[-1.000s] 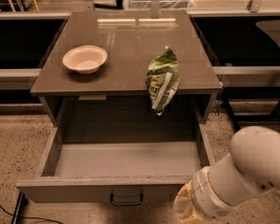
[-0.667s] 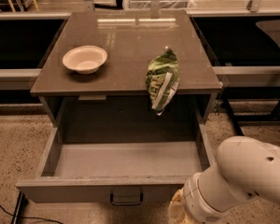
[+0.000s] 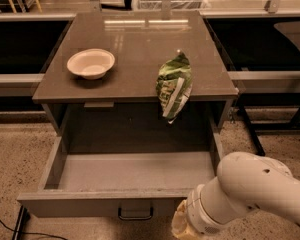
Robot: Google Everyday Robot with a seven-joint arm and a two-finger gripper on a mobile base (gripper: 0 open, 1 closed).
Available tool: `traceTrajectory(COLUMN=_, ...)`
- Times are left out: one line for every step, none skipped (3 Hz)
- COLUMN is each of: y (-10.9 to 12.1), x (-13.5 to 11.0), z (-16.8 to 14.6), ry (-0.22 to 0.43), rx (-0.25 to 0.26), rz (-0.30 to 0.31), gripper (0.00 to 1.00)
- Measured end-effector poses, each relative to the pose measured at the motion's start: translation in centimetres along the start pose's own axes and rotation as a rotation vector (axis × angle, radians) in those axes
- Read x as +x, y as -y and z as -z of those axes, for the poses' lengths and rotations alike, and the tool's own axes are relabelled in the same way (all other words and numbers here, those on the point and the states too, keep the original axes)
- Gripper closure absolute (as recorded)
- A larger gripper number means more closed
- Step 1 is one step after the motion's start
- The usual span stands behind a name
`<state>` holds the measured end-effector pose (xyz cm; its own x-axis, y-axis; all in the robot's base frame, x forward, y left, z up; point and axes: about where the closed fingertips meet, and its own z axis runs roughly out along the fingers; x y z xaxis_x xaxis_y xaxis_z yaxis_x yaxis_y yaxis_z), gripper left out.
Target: Close top drawer
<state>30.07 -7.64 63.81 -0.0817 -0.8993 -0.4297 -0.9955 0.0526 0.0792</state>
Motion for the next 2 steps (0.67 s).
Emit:
traceTrajectory(y=0.08, x=-0.04, z=0.04, ry=0.001, rx=0.004, rz=-0.006, gripper=0.13)
traceTrajectory(y=0.08, x=-0.04, z=0.04, ry=0.001, rx=0.004, rz=-0.006, gripper=0.0)
